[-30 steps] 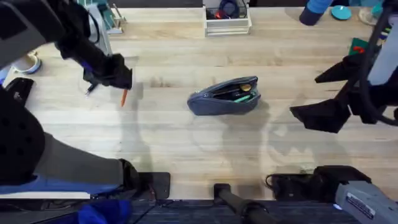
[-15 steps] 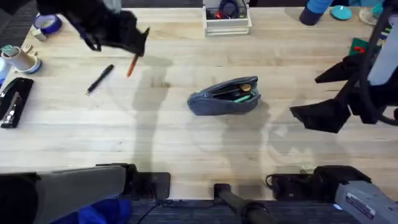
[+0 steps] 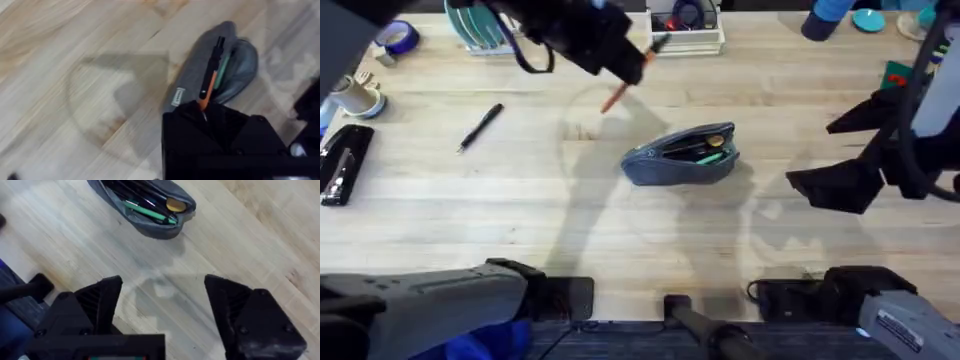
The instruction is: Unzip the bag, pick up the pens from the table one at a time and place them inside, then zip the bag closed.
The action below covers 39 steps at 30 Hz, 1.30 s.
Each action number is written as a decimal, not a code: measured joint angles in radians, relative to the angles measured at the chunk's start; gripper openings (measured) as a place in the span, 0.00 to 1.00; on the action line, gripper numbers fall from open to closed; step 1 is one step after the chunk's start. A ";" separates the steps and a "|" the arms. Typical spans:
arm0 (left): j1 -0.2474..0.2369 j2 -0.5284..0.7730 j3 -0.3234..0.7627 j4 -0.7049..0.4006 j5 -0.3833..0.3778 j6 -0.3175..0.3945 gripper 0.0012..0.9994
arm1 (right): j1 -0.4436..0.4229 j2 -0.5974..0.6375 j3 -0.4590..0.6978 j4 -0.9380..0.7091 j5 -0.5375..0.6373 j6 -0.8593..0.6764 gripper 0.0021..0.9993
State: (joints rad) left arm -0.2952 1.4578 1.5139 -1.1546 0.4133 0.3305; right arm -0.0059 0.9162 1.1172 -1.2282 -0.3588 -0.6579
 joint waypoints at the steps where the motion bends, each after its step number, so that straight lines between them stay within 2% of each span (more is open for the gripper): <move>1: -0.016 0.000 0.000 0.002 0.013 0.013 0.04 | 0.000 0.000 0.000 0.000 0.000 0.000 1.00; 11: -0.198 0.000 0.000 0.083 0.066 0.136 0.04 | 0.000 0.000 0.000 0.000 0.000 0.000 1.00; 20: -0.308 0.030 0.002 0.120 0.075 0.183 0.04 | 0.000 0.000 0.000 0.000 0.000 0.000 1.00; 28: -0.355 0.180 0.002 0.135 0.085 0.187 0.04 | 0.000 0.000 0.000 0.000 0.000 0.000 1.00; 39: -0.358 0.277 0.002 0.124 0.083 0.205 0.04 | 0.000 0.000 0.000 0.000 0.000 0.000 1.00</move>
State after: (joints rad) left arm -0.6529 1.7348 1.5158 -1.0310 0.4965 0.5358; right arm -0.0059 0.9165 1.1172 -1.2282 -0.3588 -0.6579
